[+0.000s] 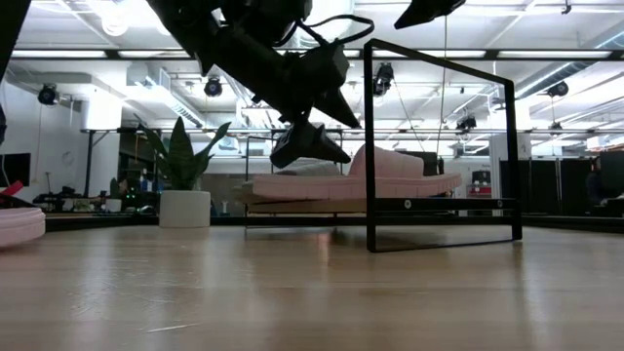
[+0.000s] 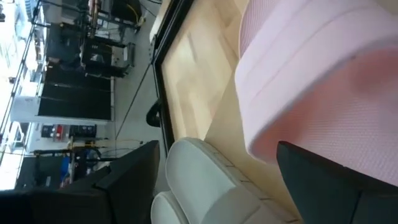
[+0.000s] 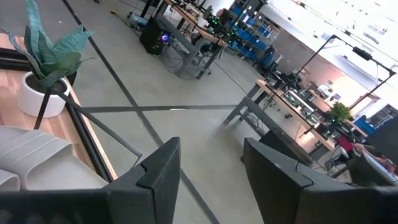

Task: Pick and place slides into the shelf
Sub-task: Put the top pink slide on the shelf

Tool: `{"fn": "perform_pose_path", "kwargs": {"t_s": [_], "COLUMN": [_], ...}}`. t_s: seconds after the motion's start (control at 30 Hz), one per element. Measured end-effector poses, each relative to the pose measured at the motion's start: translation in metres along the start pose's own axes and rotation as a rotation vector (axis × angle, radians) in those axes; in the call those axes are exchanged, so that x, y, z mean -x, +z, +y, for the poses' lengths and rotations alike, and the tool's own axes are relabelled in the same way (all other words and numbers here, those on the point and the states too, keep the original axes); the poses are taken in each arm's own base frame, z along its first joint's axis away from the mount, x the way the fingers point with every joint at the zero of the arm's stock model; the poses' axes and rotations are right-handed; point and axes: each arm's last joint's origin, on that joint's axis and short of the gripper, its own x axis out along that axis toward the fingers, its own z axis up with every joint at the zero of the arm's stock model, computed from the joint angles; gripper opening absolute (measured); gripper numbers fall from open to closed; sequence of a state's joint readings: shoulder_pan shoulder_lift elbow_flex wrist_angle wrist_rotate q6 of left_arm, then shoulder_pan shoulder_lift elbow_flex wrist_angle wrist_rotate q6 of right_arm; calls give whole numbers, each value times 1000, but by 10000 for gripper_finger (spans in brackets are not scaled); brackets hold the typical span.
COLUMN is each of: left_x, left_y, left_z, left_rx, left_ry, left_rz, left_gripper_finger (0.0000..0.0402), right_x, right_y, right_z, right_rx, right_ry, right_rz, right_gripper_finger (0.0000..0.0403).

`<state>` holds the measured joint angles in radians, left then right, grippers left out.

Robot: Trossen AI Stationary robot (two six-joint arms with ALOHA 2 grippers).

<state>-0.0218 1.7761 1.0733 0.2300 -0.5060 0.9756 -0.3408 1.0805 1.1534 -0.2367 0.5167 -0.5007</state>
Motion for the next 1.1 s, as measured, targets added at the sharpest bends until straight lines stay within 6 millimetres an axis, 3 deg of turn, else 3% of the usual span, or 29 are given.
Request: {"fn": "perform_pose_path", "kwargs": {"t_s": [0.47,0.7,0.9,1.1], "left_x": [7,5,-1,-4], "left_y": [11,10,1,-4], "left_z": [-5,-3,3,6], "left_rx": [-92,-206,-230,-214], "left_ry": [-153,-168,-155,-190], "left_rz": [-249,-335,-316,-375], "left_gripper_finger": [295,227,165,126], "right_x": [0,0,0,0], "right_y": [0,0,0,0], "right_z": [0,0,0,0], "right_rx": [-1,-3,-3,-3], "right_ry": [0,0,0,0], "right_rz": [0,0,0,0], "right_gripper_finger": [166,166,166,166]}}
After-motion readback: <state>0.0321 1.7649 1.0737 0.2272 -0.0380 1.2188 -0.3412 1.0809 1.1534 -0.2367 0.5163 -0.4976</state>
